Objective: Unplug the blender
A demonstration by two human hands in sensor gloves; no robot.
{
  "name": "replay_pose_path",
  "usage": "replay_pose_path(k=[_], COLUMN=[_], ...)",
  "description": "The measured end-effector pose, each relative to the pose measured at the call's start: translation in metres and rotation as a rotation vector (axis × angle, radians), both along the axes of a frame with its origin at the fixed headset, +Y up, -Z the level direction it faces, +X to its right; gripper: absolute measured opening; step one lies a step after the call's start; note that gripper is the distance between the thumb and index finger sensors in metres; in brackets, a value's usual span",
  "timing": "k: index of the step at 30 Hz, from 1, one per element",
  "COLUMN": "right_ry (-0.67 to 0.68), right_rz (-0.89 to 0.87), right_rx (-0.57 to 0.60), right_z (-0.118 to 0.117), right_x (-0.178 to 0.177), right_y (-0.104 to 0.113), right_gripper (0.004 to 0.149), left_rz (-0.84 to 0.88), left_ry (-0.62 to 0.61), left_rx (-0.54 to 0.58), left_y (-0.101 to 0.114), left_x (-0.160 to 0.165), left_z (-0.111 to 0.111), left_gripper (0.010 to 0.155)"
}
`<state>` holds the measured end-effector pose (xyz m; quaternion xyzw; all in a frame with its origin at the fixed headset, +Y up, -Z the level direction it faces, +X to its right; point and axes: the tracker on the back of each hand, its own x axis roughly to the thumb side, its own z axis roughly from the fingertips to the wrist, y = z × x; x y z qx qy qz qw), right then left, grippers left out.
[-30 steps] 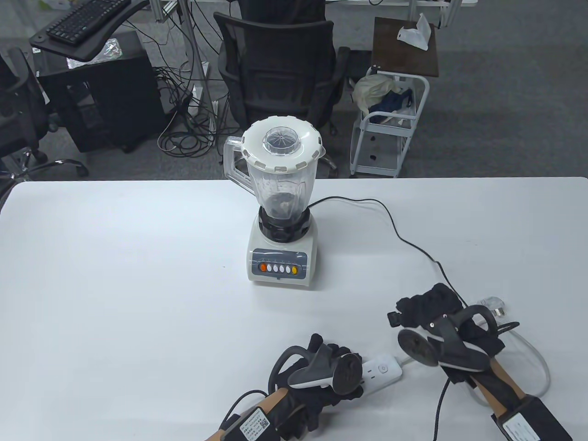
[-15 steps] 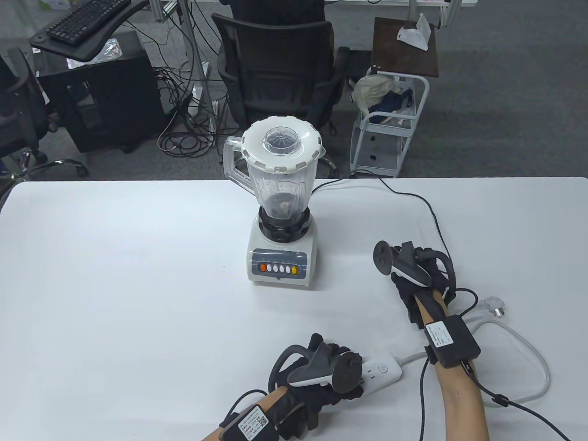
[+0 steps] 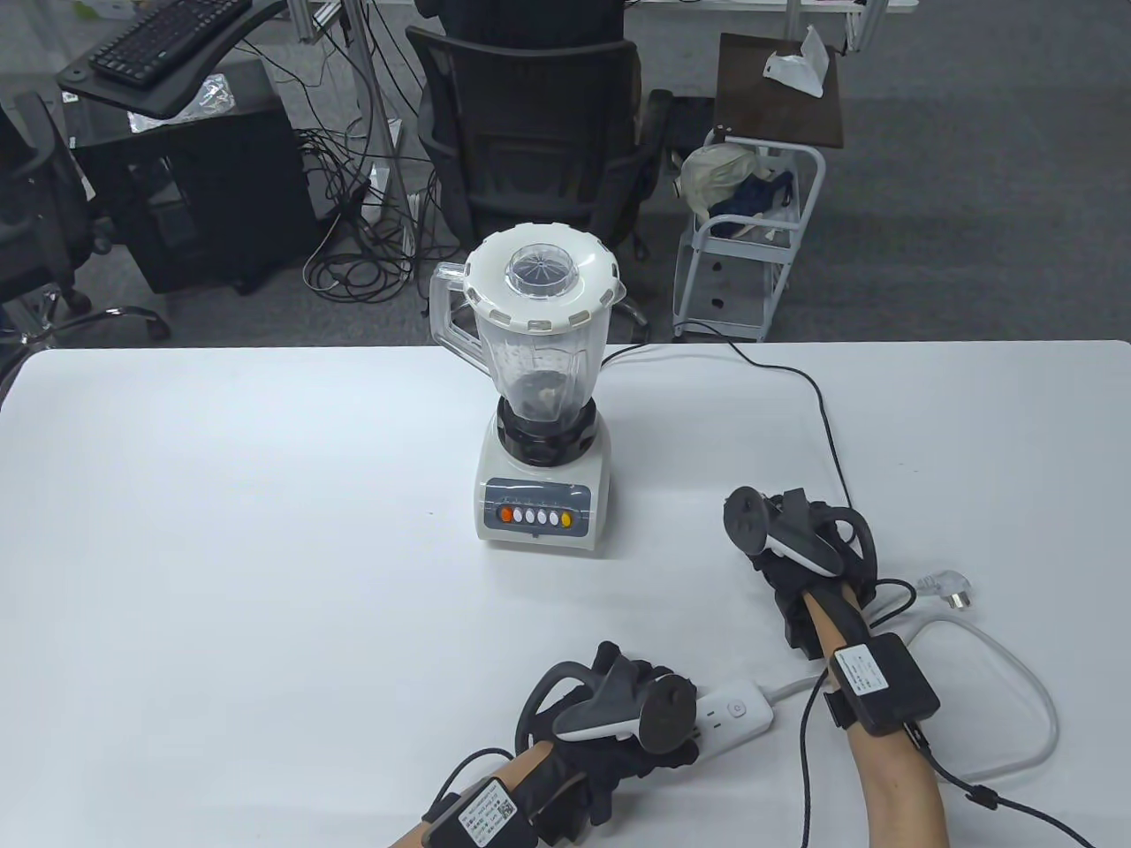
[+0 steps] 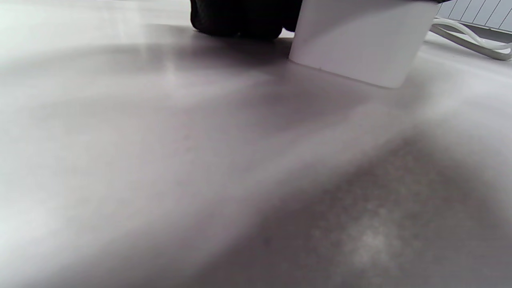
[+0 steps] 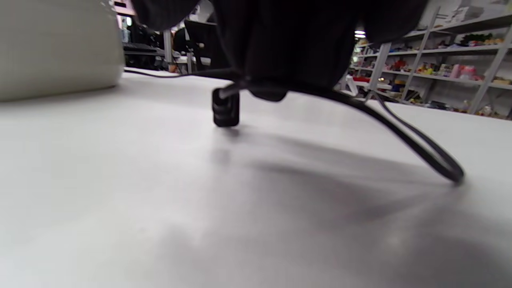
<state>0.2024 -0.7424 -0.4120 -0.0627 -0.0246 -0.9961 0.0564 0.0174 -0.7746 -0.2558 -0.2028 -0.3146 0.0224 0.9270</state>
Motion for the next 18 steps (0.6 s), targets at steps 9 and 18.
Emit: replay_pose_path(k=[9,18], right_ry=[0.143,0.223], right_rz=[0.051,0.134], right_rx=[0.068,0.150], right_z=[0.060,0.107], right_x=[0.007,0.023], right_y=[0.025,0.039], right_gripper=[0.067,0.077], left_rz=[-0.091,-0.142], left_ry=[-0.036,0.122], left_rx=[0.049,0.306], left_y=[0.011,0.046], left_x=[-0.011,-0.092], left_z=[-0.009,-0.023], left_gripper=[0.081,0.083])
